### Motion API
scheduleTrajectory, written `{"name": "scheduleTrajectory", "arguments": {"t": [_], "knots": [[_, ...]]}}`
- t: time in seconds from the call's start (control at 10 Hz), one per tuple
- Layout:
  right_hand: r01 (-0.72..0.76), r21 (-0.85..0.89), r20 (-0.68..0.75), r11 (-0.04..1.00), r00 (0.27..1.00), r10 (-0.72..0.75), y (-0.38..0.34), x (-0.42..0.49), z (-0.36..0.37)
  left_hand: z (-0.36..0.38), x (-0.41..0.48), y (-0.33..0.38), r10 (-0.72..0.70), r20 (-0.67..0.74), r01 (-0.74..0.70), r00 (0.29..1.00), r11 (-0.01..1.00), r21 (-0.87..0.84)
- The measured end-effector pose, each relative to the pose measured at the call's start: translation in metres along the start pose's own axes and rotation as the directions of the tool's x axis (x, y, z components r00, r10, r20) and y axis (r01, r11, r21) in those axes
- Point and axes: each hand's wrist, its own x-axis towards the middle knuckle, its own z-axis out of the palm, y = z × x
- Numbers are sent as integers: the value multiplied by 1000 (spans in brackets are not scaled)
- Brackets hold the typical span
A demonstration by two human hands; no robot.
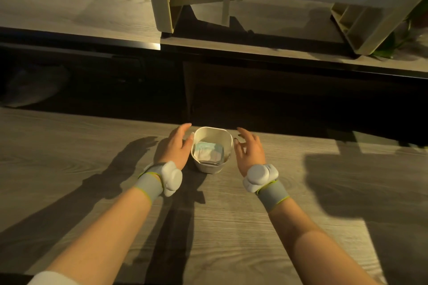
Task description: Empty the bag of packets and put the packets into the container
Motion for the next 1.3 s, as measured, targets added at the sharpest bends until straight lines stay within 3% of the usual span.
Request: {"name": "scheduleTrajectory", "arguments": {"t": [0.1,0.2,0.3,0.5,1.0,1.3], "knots": [[-182,133,136,974,977,164,9,-12,5,2,-4,-11,-238,80,247,968,961,-126],[-255,241,224,936,953,202,13,-22,12,5,-11,-13,-357,149,386,922,865,-322],[-305,320,245,897,941,232,8,-19,15,8,-12,-9,-358,230,425,905,783,-453],[-351,390,248,851,930,270,-2,9,21,0,-2,6,-334,338,468,880,729,-500],[-408,415,235,813,912,337,-17,95,37,-9,74,29,-327,325,459,887,691,-558],[-382,460,169,801,924,343,11,74,23,-2,67,5,-402,155,416,902,717,-559]]}}
